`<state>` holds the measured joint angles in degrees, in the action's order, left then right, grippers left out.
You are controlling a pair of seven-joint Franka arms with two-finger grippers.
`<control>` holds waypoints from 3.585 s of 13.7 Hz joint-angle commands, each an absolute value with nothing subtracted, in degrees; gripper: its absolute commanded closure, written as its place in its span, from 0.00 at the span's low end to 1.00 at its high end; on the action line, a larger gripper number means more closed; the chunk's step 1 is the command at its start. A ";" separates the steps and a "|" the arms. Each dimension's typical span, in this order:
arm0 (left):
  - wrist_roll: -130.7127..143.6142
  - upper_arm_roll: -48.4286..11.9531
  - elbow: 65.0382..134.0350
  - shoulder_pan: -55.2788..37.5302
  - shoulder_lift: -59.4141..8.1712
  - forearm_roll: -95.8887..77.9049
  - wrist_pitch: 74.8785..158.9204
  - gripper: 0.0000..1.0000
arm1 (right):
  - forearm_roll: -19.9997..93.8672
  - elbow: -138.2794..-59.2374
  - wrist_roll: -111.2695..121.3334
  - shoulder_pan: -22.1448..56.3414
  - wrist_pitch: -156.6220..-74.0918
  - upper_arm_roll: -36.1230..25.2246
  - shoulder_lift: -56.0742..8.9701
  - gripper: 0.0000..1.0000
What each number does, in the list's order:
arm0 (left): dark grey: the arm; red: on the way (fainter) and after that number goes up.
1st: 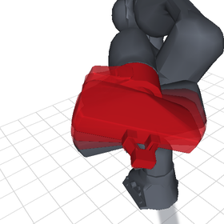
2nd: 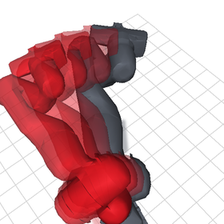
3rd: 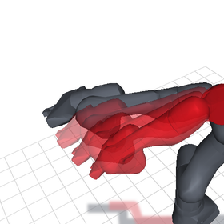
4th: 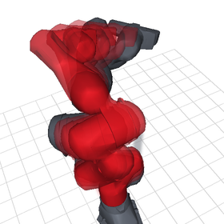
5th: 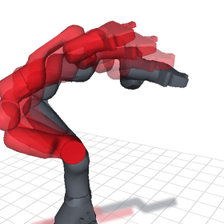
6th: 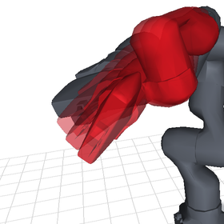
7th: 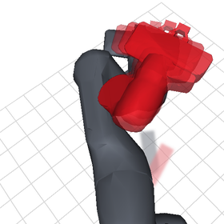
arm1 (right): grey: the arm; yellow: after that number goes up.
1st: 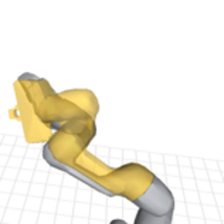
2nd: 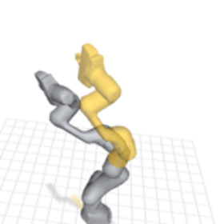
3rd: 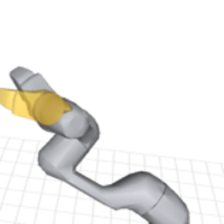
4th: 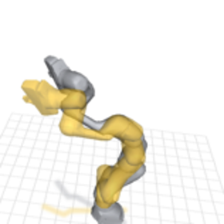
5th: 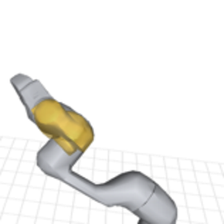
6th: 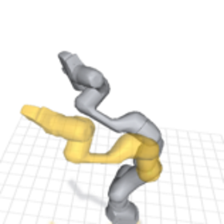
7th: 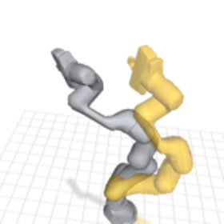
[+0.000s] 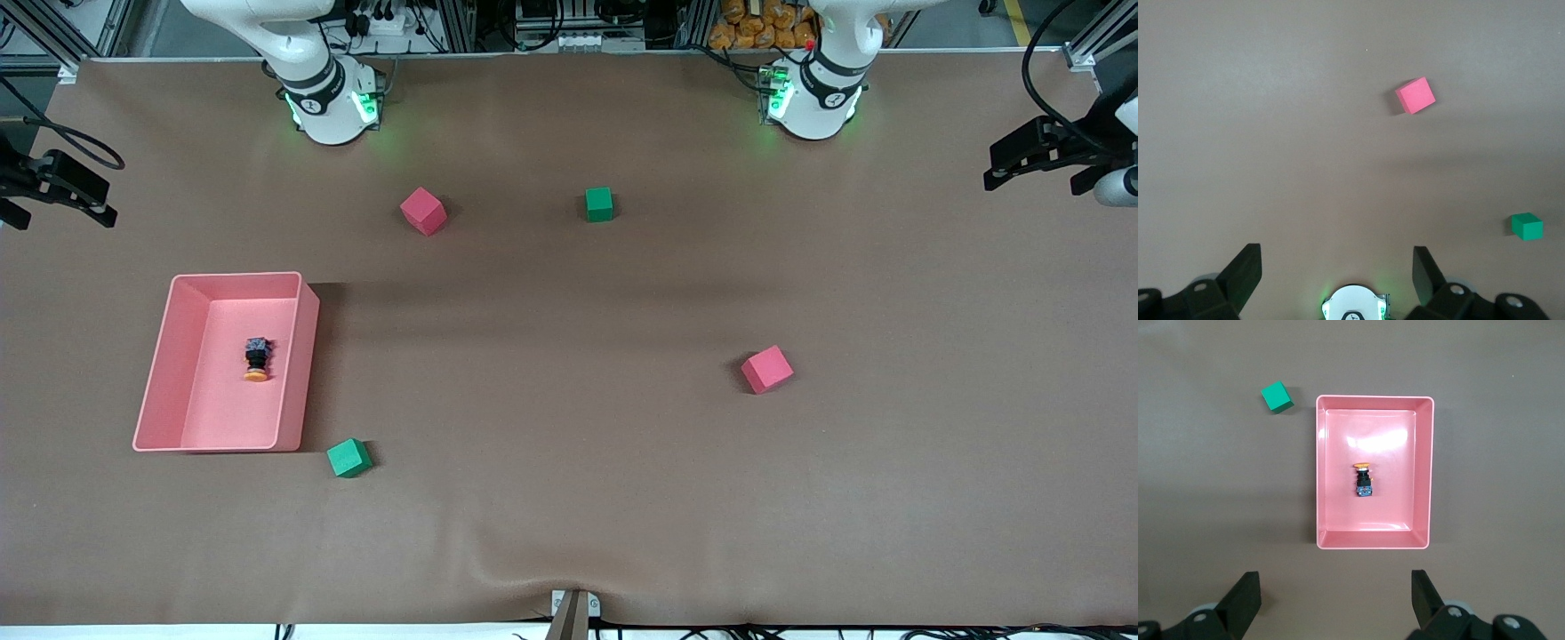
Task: Place and upright button with both arms
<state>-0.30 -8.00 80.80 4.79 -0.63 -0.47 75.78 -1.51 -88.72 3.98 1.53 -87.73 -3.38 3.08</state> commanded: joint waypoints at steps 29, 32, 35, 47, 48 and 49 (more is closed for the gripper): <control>-0.79 -8.79 81.04 5.10 0.09 0.35 74.00 0.00 | 4.92 -111.79 9.84 -2.81 -134.11 -5.98 -29.00 0.00; -0.70 -8.70 81.04 5.10 0.18 0.35 73.74 0.00 | 5.44 -112.06 9.93 -2.99 -135.17 -5.98 -30.14 0.00; -0.79 -8.70 81.03 5.19 0.18 0.35 73.65 0.00 | 8.00 -112.06 10.19 -2.81 -135.79 -5.98 -31.37 0.02; -0.88 -8.61 80.95 5.36 0.09 0.35 73.30 0.00 | 8.17 -106.46 15.47 -3.51 -127.57 -6.15 -31.38 1.00; -0.88 -8.70 80.95 5.36 0.00 0.35 73.30 0.00 | 8.17 -104.09 15.29 -3.43 -123.61 -6.15 -31.29 1.00; -0.88 -8.70 80.95 5.36 0.00 0.35 73.30 0.00 | 8.17 -101.02 15.03 -3.34 -119.14 -6.15 -31.29 1.00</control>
